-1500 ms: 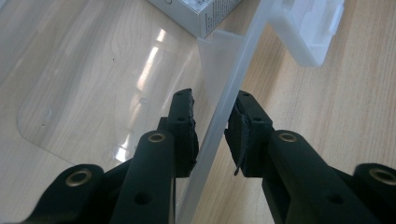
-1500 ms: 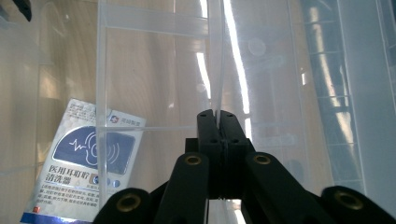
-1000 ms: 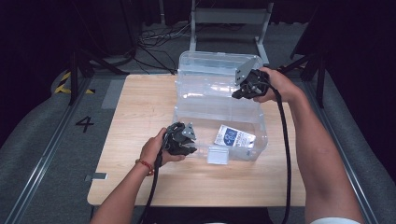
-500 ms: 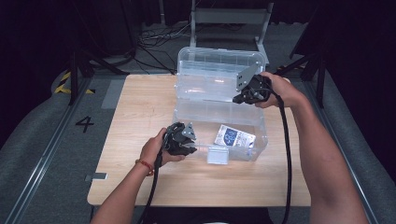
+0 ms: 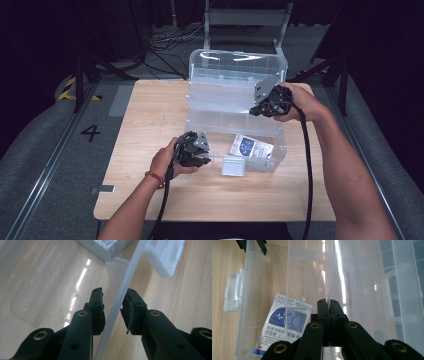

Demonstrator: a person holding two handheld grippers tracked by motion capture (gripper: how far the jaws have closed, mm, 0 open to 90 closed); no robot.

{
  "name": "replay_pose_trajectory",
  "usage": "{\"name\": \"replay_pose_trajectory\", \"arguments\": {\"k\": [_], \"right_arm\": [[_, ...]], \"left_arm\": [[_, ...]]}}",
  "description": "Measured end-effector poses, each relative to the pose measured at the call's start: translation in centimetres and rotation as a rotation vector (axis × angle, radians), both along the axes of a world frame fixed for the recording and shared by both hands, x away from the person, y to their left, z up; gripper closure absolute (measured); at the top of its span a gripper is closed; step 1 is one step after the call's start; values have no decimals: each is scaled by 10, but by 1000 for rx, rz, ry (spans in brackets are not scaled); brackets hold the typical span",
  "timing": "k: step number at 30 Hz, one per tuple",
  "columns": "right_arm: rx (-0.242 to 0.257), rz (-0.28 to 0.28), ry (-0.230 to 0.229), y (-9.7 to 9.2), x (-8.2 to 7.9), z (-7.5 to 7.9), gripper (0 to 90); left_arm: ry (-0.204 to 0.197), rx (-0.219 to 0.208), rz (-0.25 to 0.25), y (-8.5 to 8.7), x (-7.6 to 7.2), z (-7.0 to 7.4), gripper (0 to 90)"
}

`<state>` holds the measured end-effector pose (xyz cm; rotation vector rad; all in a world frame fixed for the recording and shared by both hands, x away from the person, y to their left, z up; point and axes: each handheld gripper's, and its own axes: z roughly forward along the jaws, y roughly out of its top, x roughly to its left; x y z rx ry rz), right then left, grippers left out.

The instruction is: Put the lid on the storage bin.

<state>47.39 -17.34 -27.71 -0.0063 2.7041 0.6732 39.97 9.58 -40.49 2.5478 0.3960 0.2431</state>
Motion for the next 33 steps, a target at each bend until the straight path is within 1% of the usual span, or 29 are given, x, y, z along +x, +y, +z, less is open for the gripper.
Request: {"name": "replay_pose_trajectory", "arguments": {"k": [2, 6, 9, 18, 20, 21, 23, 25, 26, 28, 30, 31, 32, 33], "right_arm": [[8, 4, 2, -1, -3, -1, 897], [1, 15, -5, -1, -8, -2, 893], [3, 6, -14, -1, -11, -3, 891], [22, 20, 1, -3, -17, -7, 888], [19, 20, -5, -3, -18, -7, 887], [20, 19, -3, -3, -19, -7, 887], [20, 23, -7, -4, -20, -8, 886], [22, 29, -4, -4, -21, -9, 886], [22, 34, -12, -4, -23, -10, 885], [26, 37, -7, -5, -25, -11, 884], [31, 46, 3, -6, -26, -12, 883], [32, 45, 8, -6, -28, -13, 882], [29, 50, 7, -6, -29, -14, 879], [26, 47, -2, -5, -31, -14, 875]], "left_arm": [[-2, -4, -3, 0, 0, 0, 701], [-11, -9, -5, 1, -1, -1, 698], [-19, -13, -6, 1, -2, -1, 693], [-41, -13, -14, 1, -3, -2, 685], [-49, -18, -8, 2, -5, -3, 681], [-58, -27, -15, 2, -4, -3, 680], [-62, -34, -12, 2, -5, -4, 676], [-66, -31, -19, 3, -5, -3, 676], [-75, -35, -19, 3, -6, -4, 674], [-92, -47, -25, 4, -6, -5, 672], [-92, -65, -24, 5, -7, -6, 671], [-91, -63, -24, 5, -7, -6, 671], [-98, -61, -28, 5, -7, -6, 670], [-102, -60, -31, 5, -7, -6, 669]]}}
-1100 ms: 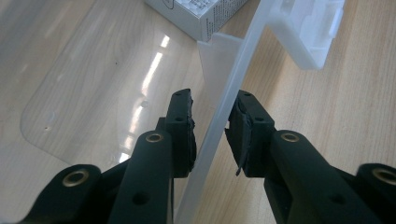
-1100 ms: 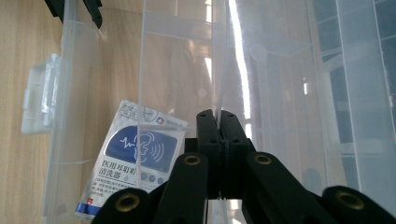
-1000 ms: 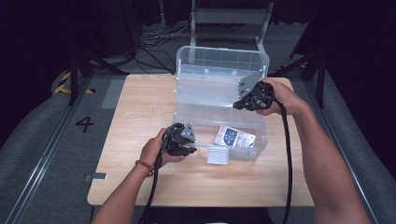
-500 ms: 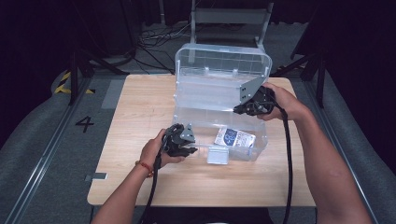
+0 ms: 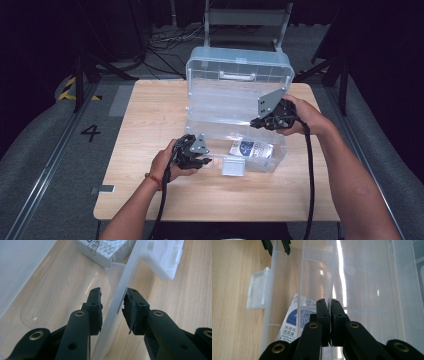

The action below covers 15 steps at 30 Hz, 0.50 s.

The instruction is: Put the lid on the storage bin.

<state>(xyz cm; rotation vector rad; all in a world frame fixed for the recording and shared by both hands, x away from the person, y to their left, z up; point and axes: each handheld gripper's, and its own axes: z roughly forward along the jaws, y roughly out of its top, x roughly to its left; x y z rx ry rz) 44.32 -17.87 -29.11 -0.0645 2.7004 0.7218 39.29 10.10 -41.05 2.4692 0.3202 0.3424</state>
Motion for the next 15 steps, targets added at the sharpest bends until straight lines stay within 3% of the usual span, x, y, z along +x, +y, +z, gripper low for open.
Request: {"name": "replay_pose_trajectory", "arguments": {"k": [3, 6, 11, 15], "right_arm": [[-4, -4, -24, 1, -4, -1, 875], [7, -23, -17, -2, -5, -2, 874], [12, -29, -19, -2, -7, -3, 871], [18, -32, -20, -4, -7, -4, 868]], "left_arm": [[10, -3, 0, 0, 0, 0, 666], [34, -57, 15, 3, 1, -1, 666], [27, -79, 30, 8, -3, 5, 673], [13, -97, 47, 21, -11, 17, 596]]}}
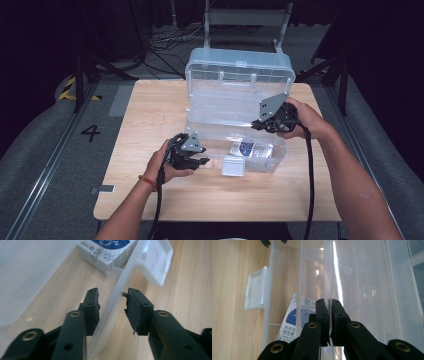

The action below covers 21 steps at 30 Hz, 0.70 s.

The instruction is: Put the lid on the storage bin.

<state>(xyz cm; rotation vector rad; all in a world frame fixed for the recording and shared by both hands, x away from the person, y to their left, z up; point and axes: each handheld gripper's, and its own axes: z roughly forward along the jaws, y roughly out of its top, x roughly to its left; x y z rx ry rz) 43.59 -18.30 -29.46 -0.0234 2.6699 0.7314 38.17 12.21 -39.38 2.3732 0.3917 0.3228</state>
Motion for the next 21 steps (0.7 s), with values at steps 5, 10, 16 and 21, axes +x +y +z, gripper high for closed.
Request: {"name": "replay_pose_trajectory", "arguments": {"k": [5, 10, 16, 21], "right_arm": [[6, 5, -4, -1, -2, -2, 868], [-1, 2, -23, 0, -5, -3, 861], [0, -3, -25, 0, -5, -3, 858], [1, -11, -25, 0, -5, -3, 853]], "left_arm": [[-32, -28, 60, 24, -9, 19, 562], [-70, -88, 146, 48, -9, 38, 544], [-80, -188, 194, 62, 1, 63, 547], [-85, -248, 219, 58, 11, 79, 520]]}}
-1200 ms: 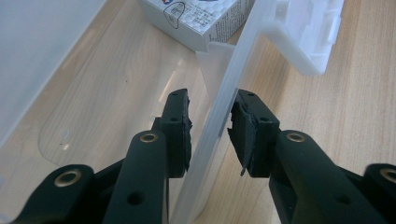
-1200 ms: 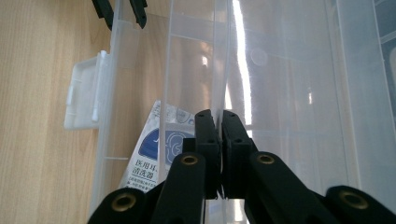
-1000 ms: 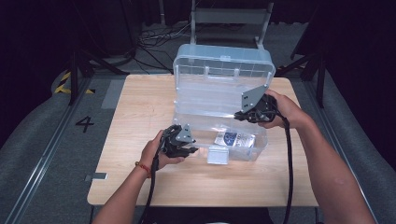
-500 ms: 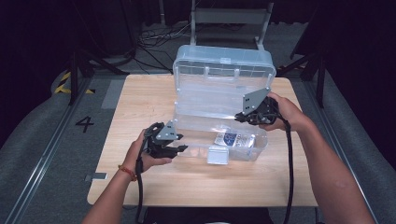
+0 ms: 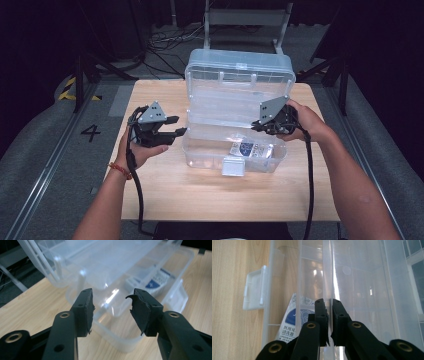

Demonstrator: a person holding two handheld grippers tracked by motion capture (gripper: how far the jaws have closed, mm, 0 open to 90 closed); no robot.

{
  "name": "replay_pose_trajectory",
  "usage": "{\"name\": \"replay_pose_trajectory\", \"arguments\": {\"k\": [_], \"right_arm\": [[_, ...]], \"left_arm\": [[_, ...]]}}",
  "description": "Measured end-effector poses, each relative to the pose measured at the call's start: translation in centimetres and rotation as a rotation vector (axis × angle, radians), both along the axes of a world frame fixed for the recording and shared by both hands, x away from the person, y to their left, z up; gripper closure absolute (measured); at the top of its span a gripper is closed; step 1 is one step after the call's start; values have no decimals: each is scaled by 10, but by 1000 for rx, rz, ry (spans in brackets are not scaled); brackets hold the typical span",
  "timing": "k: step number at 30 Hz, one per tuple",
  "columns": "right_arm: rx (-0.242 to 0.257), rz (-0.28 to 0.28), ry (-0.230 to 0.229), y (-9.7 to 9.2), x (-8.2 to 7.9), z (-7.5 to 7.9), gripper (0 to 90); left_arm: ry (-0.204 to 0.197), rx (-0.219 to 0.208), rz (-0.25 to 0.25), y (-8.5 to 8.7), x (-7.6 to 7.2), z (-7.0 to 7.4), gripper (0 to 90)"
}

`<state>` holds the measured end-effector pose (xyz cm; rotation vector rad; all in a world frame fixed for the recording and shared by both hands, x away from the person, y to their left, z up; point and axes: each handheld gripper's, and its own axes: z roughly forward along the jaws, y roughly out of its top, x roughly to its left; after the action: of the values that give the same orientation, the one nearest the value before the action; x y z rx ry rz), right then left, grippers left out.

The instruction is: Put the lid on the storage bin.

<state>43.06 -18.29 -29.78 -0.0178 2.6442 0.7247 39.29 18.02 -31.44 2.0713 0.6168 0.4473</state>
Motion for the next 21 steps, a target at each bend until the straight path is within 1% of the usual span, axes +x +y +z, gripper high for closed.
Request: {"name": "replay_pose_trajectory", "arguments": {"k": [1, 2, 4, 5, 6, 7, 8, 9, 10, 11, 12, 14, 15, 17, 18, 19, 20, 21], "right_arm": [[1, -4, -1, 0, 0, 0, 853], [3, -6, 1, 0, 0, 0, 852], [0, -2, -2, 0, 0, 0, 851], [-1, -4, -7, 1, 0, 0, 851], [-3, -6, -6, 1, 0, 0, 850], [2, -7, -11, 1, 0, 0, 849], [2, -7, -11, 1, 0, 0, 849], [4, -13, -3, 1, -1, -1, 848], [7, -12, -4, 0, -1, -1, 848], [10, -14, -7, 0, -1, -1, 848], [1, -17, -15, 0, -2, -1, 849], [2, -16, -20, 0, -3, -1, 847], [2, -16, -20, 0, -3, -1, 847], [11, -16, -20, -1, -2, -2, 846], [15, -19, -22, -1, -2, -2, 844], [20, -14, -22, -1, -2, -2, 844], [22, -15, -26, -2, -3, -2, 843], [23, -15, -32, -2, -3, -3, 841]], "left_arm": [[-3, -12, -5, -1, 2, 2, 524], [2, -27, -5, -3, 4, 4, 529], [2, -40, -8, -6, 9, 7, 547], [-3, -47, -23, -7, 12, 8, 601], [-1, -63, -21, -9, 15, 10, 632], [-6, -67, -13, -10, 19, 12, 648], [-6, -67, -13, -10, 19, 12, 688], [-3, -76, -10, -12, 23, 14, 688], [-5, -74, -5, -13, 26, 17, 734], [-9, -74, 10, -15, 28, 18, 750], [-26, -67, 24, -17, 34, 21, 794], [-32, -65, 33, -19, 36, 23, 826], [-42, -54, 44, -20, 39, 25, 826], [-47, -39, 46, -24, 46, 28, 860], [-55, -27, 57, -26, 48, 28, 880], [-52, -23, 56, -28, 51, 29, 891], [-53, -10, 57, -29, 53, 29, 892], [-59, 1, 68, -31, 55, 30, 893]]}}
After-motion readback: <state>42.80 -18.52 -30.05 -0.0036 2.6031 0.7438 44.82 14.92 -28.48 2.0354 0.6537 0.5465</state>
